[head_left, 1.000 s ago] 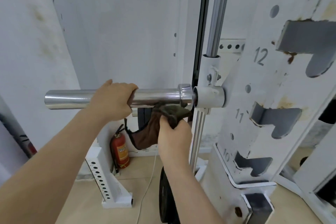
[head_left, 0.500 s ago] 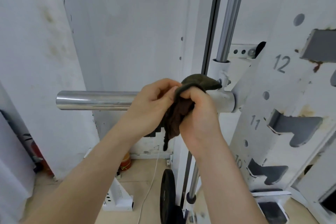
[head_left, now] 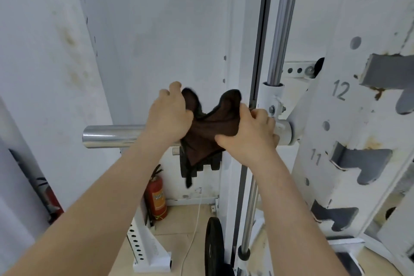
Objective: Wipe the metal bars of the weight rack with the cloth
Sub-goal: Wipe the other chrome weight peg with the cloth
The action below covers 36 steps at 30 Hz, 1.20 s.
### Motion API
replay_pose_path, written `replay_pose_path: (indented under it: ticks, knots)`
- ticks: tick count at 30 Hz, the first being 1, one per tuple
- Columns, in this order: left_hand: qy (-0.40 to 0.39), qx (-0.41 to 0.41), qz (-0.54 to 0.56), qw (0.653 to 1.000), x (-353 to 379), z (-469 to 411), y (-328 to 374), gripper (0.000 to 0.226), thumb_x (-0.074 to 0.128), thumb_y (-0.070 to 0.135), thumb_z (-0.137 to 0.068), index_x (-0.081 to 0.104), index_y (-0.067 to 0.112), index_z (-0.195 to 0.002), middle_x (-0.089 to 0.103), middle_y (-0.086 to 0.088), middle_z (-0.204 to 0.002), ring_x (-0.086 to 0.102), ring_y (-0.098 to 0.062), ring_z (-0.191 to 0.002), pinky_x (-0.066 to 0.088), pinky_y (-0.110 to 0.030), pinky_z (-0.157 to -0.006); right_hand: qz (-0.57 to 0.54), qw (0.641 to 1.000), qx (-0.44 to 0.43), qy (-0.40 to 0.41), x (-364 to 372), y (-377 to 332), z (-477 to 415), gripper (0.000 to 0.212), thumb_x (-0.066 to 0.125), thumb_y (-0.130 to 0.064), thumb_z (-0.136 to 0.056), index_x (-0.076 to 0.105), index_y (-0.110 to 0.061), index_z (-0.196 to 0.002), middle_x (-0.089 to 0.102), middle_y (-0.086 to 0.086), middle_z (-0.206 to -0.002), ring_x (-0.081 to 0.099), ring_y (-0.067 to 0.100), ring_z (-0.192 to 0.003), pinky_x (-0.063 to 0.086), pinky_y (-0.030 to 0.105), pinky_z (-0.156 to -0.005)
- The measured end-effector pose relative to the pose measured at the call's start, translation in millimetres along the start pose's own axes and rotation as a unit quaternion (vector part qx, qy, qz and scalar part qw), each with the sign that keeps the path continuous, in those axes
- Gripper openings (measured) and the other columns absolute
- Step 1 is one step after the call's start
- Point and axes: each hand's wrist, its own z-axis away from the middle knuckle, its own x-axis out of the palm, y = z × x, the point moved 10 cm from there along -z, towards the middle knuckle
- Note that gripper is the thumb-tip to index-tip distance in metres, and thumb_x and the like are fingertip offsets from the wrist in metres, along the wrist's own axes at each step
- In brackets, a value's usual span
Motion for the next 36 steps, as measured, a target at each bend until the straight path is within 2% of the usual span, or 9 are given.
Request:
replay_pose_path:
  ticks: [3, 5, 8, 14, 20, 23, 28, 32, 36]
  knots:
    - [0.145, 0.183, -0.119, 0.965, -7, 25, 34, 0.048, 0.058, 0.004, -0.072, 0.058, 0.014, -0.119, 0.055, -0.013, -0.108, 0.055, -0.035, -0.094, 0.044, -0.040, -0.075, -0.124, 0.991, -0.026, 0.037, -9, 7, -3, 0.079, 0.063, -0.024, -0.079, 0.025, -0.036, -0.148, 0.049, 0.001, -0.125, 0.046, 0.021, -0.116, 0.047, 0.042, -0.095]
    - [0.056, 0.281, -0.092, 0.953, 27, 44, 58, 0.037, 0.058, 0.030, -0.078, 0.060, 0.021, -0.113, 0.059, -0.003, -0.107, 0.057, -0.027, -0.096, 0.049, -0.039, -0.078, -0.244, 0.965, -0.004, 0.092, -23, 16, -6, 0.069, 0.055, -0.010, -0.082, 0.035, -0.035, -0.143, 0.057, -0.009, -0.108, 0.057, 0.014, -0.097, 0.055, 0.044, -0.085]
    - [-0.040, 0.300, -0.193, 0.934, 82, 42, 72, 0.060, 0.058, 0.061, -0.080, 0.049, 0.020, -0.122, 0.062, 0.004, -0.109, 0.059, -0.018, -0.095, 0.048, -0.035, -0.083, -0.297, 0.949, 0.027, 0.104, -20, 23, -7, 0.060, 0.048, 0.003, -0.084, 0.045, -0.033, -0.132, 0.059, -0.014, -0.099, 0.061, 0.013, -0.093, 0.056, 0.043, -0.084]
    - [0.033, 0.312, -0.241, 0.918, 76, 31, 58, 0.064, 0.050, 0.067, -0.082, 0.046, 0.020, -0.125, 0.061, 0.002, -0.095, 0.058, -0.021, -0.079, 0.044, -0.035, -0.068, -0.281, 0.937, 0.015, 0.206, -20, 17, 4, 0.048, 0.039, 0.007, -0.084, 0.057, -0.023, -0.117, 0.053, -0.003, -0.104, 0.051, 0.005, -0.085, 0.050, 0.028, -0.085]
    - [-0.051, 0.200, -0.160, 0.965, 12, 40, -68, 0.085, 0.026, 0.082, -0.079, 0.039, 0.028, -0.142, 0.051, 0.003, -0.138, 0.047, -0.021, -0.125, 0.031, -0.046, -0.110, -0.234, 0.960, -0.053, 0.147, 1, -21, -2, 0.044, 0.046, 0.004, -0.086, 0.058, -0.024, -0.118, 0.050, -0.004, -0.113, 0.051, 0.003, -0.094, 0.040, 0.008, -0.075]
    - [-0.101, 0.216, -0.016, 0.971, 11, 29, -36, 0.045, 0.026, 0.058, -0.095, 0.060, 0.028, -0.094, 0.063, 0.009, -0.090, 0.059, -0.015, -0.086, 0.047, -0.043, -0.082, -0.157, 0.979, -0.080, 0.103, 10, -35, -13, 0.048, 0.041, 0.005, -0.089, 0.057, -0.024, -0.124, 0.046, -0.006, -0.117, 0.048, 0.001, -0.088, 0.035, 0.003, -0.066]
    - [0.099, 0.227, -0.213, 0.945, 42, 30, 20, 0.044, 0.034, 0.046, -0.092, 0.071, 0.022, -0.090, 0.058, -0.003, -0.085, 0.050, -0.025, -0.080, 0.032, -0.035, -0.067, -0.190, 0.973, -0.056, 0.120, 21, -39, -24, 0.033, 0.042, -0.006, -0.093, 0.061, -0.018, -0.118, 0.054, 0.000, -0.114, 0.050, 0.009, -0.094, 0.040, 0.021, -0.081]
    - [0.120, 0.147, -0.232, 0.954, 11, 26, -55, 0.050, 0.027, 0.046, -0.097, 0.067, 0.021, -0.082, 0.063, -0.003, -0.083, 0.056, -0.028, -0.082, 0.038, -0.040, -0.083, -0.107, 0.984, -0.085, 0.113, 33, -47, -25, 0.028, 0.039, -0.028, -0.099, 0.063, -0.017, -0.110, 0.060, 0.001, -0.106, 0.048, 0.014, -0.085, 0.033, 0.029, -0.074]
    - [0.148, -0.038, -0.125, 0.980, -48, 27, -174, 0.041, 0.022, 0.040, -0.096, 0.045, 0.021, -0.067, 0.052, -0.002, -0.073, 0.048, -0.026, -0.072, 0.036, -0.036, -0.062, 0.100, 0.980, -0.139, 0.099, 58, -67, -18, 0.051, 0.026, -0.042, -0.100, 0.066, -0.018, -0.082, 0.056, 0.000, -0.069, 0.047, 0.022, -0.074, 0.033, 0.038, -0.078]
